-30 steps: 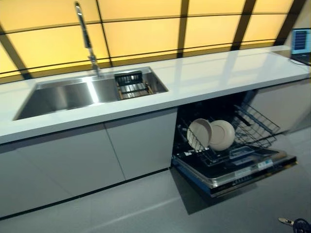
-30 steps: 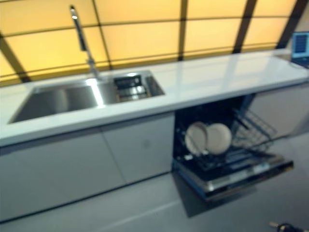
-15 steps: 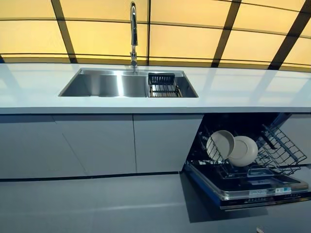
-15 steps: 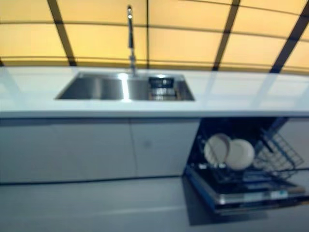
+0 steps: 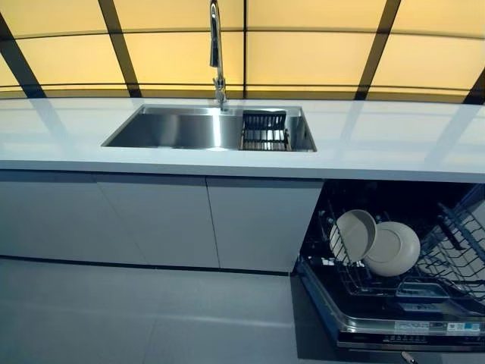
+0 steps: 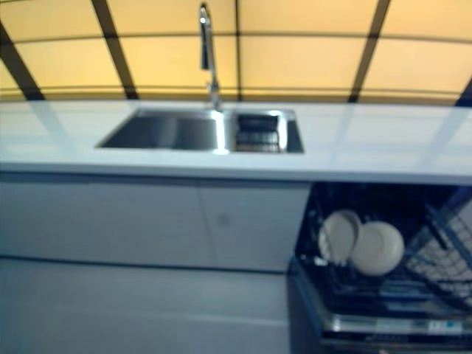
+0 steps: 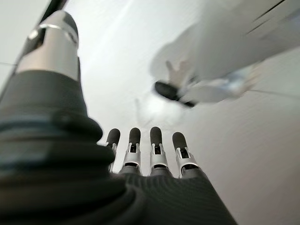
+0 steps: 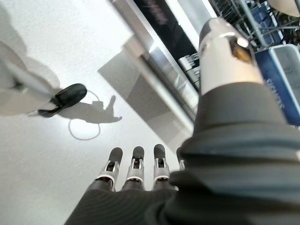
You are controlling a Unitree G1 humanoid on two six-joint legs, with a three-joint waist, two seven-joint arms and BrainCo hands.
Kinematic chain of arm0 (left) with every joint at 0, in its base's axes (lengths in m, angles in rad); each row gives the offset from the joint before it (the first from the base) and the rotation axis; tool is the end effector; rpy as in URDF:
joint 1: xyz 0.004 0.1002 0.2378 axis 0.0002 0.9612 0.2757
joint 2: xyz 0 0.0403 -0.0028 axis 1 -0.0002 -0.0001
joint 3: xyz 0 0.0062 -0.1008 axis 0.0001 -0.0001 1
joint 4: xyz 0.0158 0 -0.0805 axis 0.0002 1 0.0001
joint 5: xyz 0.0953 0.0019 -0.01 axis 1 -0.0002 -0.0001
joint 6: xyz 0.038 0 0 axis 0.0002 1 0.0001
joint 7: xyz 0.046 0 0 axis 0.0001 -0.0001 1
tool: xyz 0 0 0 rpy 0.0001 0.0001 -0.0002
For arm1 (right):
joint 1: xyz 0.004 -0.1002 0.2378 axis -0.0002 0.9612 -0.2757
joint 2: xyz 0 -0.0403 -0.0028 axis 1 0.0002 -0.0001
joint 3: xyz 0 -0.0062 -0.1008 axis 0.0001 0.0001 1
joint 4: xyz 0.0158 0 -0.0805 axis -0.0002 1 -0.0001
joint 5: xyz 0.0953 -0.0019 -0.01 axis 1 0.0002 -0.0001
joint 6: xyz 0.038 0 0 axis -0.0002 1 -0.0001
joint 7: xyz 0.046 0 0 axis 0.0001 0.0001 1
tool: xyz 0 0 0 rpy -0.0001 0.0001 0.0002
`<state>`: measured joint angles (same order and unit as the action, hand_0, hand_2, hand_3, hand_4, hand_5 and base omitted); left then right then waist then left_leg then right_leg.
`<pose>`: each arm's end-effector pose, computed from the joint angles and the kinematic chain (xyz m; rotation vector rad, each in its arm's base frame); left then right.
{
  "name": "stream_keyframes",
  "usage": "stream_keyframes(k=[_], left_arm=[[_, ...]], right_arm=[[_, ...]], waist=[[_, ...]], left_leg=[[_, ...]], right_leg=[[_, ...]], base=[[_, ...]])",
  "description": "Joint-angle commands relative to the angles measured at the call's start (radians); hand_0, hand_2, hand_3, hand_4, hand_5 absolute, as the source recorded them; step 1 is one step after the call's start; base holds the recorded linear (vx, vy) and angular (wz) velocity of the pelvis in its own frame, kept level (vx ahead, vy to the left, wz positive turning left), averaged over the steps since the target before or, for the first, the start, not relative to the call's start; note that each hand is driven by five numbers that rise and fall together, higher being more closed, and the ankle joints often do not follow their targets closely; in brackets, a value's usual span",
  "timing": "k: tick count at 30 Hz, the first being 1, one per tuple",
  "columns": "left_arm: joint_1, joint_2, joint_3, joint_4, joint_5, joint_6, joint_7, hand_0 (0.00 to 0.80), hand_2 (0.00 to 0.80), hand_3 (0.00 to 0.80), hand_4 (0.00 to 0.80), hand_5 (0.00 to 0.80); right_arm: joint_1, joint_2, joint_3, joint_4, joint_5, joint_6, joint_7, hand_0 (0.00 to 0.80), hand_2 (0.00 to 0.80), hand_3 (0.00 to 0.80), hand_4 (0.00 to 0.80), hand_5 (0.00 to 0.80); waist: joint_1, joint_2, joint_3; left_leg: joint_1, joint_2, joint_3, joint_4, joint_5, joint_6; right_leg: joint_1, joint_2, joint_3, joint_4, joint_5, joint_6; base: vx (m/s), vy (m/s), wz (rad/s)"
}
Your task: Take plates into dishwasher
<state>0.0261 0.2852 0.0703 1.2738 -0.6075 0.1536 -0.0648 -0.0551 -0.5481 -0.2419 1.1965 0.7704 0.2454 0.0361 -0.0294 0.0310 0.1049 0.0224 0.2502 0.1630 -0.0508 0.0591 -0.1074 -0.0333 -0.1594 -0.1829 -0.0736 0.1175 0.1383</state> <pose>0.0474 0.2488 -0.1064 -0.4122 1.2817 0.5478 0.0868 -0.3371 -0.0546 0.4843 0.9828 -0.8074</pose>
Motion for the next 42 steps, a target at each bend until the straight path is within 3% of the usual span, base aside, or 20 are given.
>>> stream_keyframes(k=[1, 11, 20, 23, 24, 25, 26, 29, 30, 32, 37, 40, 42], left_arm=[[-0.079, 0.069, 0.011, 0.012, -0.014, -0.027, 0.018, 0.000, 0.000, 0.000, 0.000, 0.000], [-0.046, 0.107, 0.020, 0.029, -0.017, -0.042, -0.007, 0.000, 0.000, 0.000, 0.000, 0.000], [-0.066, 0.074, 0.000, 0.032, -0.029, -0.049, -0.035, 0.000, 0.000, 0.000, 0.000, 0.000], [-0.069, 0.050, -0.021, 0.027, -0.047, -0.066, -0.047, 0.000, 0.000, 0.000, 0.000, 0.000], [-0.065, 0.040, -0.028, 0.025, -0.062, -0.076, -0.059, 0.000, 0.000, 0.000, 0.000, 0.000], [-0.064, 0.037, -0.031, 0.026, -0.066, -0.079, -0.061, 0.000, 0.000, 0.000, 0.000, 0.000], [-0.052, 0.018, -0.042, 0.031, -0.081, -0.094, -0.080, 0.000, 0.000, 0.000, 0.000, 0.000], [-0.035, -0.008, -0.049, 0.040, -0.093, -0.107, -0.097, 0.000, 0.000, 0.000, 0.000, 0.000], [-0.021, -0.020, -0.064, 0.041, -0.105, -0.104, -0.105, 0.000, 0.000, 0.000, 0.000, 0.000], [-0.002, -0.033, -0.074, 0.039, -0.106, -0.100, -0.113, 0.000, 0.000, 0.000, 0.000, 0.000], [0.050, -0.052, -0.094, -0.006, -0.085, -0.062, -0.107, 0.000, 0.000, 0.000, 0.000, 0.000], [0.066, -0.049, -0.091, -0.023, -0.052, -0.041, -0.103, 0.000, 0.000, 0.000, 0.000, 0.000], [0.080, -0.042, -0.088, -0.032, -0.021, -0.023, -0.100, 0.000, 0.000, 0.000, 0.000, 0.000]], right_arm=[[-0.051, -0.012, -0.031, 0.066, 0.007, -0.004, 0.007, 0.000, 0.000, 0.000, 0.000, 0.000], [-0.049, -0.019, -0.031, 0.108, 0.000, -0.006, -0.001, 0.000, 0.000, 0.000, 0.000, 0.000], [-0.088, -0.034, -0.050, 0.118, 0.164, -0.020, -0.004, 0.000, 0.000, 0.000, 0.000, 0.000], [-0.109, -0.031, -0.075, 0.096, 0.402, -0.052, 0.062, 0.000, 0.000, 0.000, 0.000, 0.000], [-0.120, -0.021, -0.096, 0.075, 0.580, -0.062, 0.114, 0.000, 0.000, 0.000, 0.000, 0.000], [-0.122, -0.019, -0.099, 0.070, 0.629, -0.065, 0.129, 0.000, 0.000, 0.000, 0.000, 0.000], [-0.141, -0.003, -0.145, 0.047, 0.829, -0.094, 0.199, 0.000, 0.000, 0.000, 0.000, 0.000], [-0.157, 0.008, -0.195, 0.012, 1.009, -0.126, 0.301, 0.000, 0.000, 0.000, 0.000, 0.000], [-0.184, 0.012, -0.216, -0.026, 1.136, -0.159, 0.368, 0.000, 0.000, 0.000, 0.000, 0.000], [-0.220, 0.012, -0.232, -0.090, 1.202, -0.206, 0.390, 0.000, 0.000, 0.000, 0.000, 0.000], [-0.333, 0.002, -0.182, -0.264, 1.136, -0.347, 0.408, 0.000, 0.000, 0.000, 0.000, 0.000], [-0.369, -0.019, -0.151, -0.310, 1.077, -0.360, 0.416, 0.000, 0.000, 0.000, 0.000, 0.000], [-0.397, -0.054, -0.126, -0.337, 1.009, -0.330, 0.411, 0.000, 0.000, 0.000, 0.000, 0.000]], waist=[[0.024, -0.055, 0.021], [0.022, -0.011, 0.039], [0.003, 0.044, 0.104], [-0.012, 0.076, 0.131], [-0.019, 0.090, 0.140], [-0.020, 0.093, 0.142], [-0.030, 0.117, 0.149], [-0.039, 0.145, 0.150], [-0.043, 0.167, 0.149], [-0.047, 0.188, 0.145], [-0.036, 0.226, 0.128], [-0.022, 0.224, 0.116], [-0.010, 0.215, 0.107]], left_leg=[[0.008, -0.025, -0.023, -0.032, 0.011, -0.043], [0.025, -0.049, -0.040, -0.030, -0.001, -0.036], [-0.020, -0.071, -0.038, 0.048, -0.013, -0.034], [-0.040, -0.080, -0.035, 0.100, -0.029, -0.033], [-0.045, -0.085, -0.032, 0.114, -0.033, -0.033], [-0.046, -0.086, -0.031, 0.119, -0.036, -0.033], [-0.048, -0.090, -0.023, 0.139, -0.046, -0.034], [-0.043, -0.099, -0.013, 0.160, -0.059, -0.035], [-0.040, -0.103, -0.004, 0.183, -0.070, -0.037], [-0.036, -0.109, 0.004, 0.209, -0.082, -0.040], [-0.023, -0.127, 0.007, 0.283, -0.112, -0.041], [-0.007, -0.127, 0.010, 0.302, -0.120, -0.044], [0.017, -0.124, 0.009, 0.312, -0.122, -0.047]], right_leg=[[0.023, -0.069, -0.040, 0.039, -0.013, 0.065], [0.025, -0.069, -0.038, 0.088, -0.064, 0.044], [-0.025, -0.098, -0.006, 0.161, -0.091, 0.032], [-0.052, -0.115, 0.012, 0.205, -0.106, 0.026], [-0.057, -0.121, 0.019, 0.214, -0.111, 0.023], [-0.058, -0.123, 0.021, 0.217, -0.114, 0.022], [-0.066, -0.133, 0.029, 0.234, -0.125, 0.019], [-0.074, -0.147, 0.041, 0.254, -0.134, 0.018], [-0.075, -0.160, 0.044, 0.266, -0.139, 0.017], [-0.076, -0.173, 0.049, 0.278, -0.144, 0.015], [-0.044, -0.196, 0.069, 0.303, -0.156, 0.005], [-0.008, -0.205, 0.061, 0.302, -0.156, 0.007], [0.028, -0.209, 0.049, 0.299, -0.153, 0.010]], base=[[0.011, -0.038, 0.07], [-0.003, -0.007, 0.03], [-0.047, 0.052, -0.05], [-0.039, 0.122, -0.02], [-0.017, 0.108, -0.04], [0.006, 0.194, -0.07], [0.027, 0.196, -0.10], [0.047, 0.187, -0.08], [0.067, 0.187, -0.07], [0.093, 0.202, -0.11], [0.152, 0.131, -0.11], [0.154, 0.033, -0.09], [0.214, 0.012, 0.03]])
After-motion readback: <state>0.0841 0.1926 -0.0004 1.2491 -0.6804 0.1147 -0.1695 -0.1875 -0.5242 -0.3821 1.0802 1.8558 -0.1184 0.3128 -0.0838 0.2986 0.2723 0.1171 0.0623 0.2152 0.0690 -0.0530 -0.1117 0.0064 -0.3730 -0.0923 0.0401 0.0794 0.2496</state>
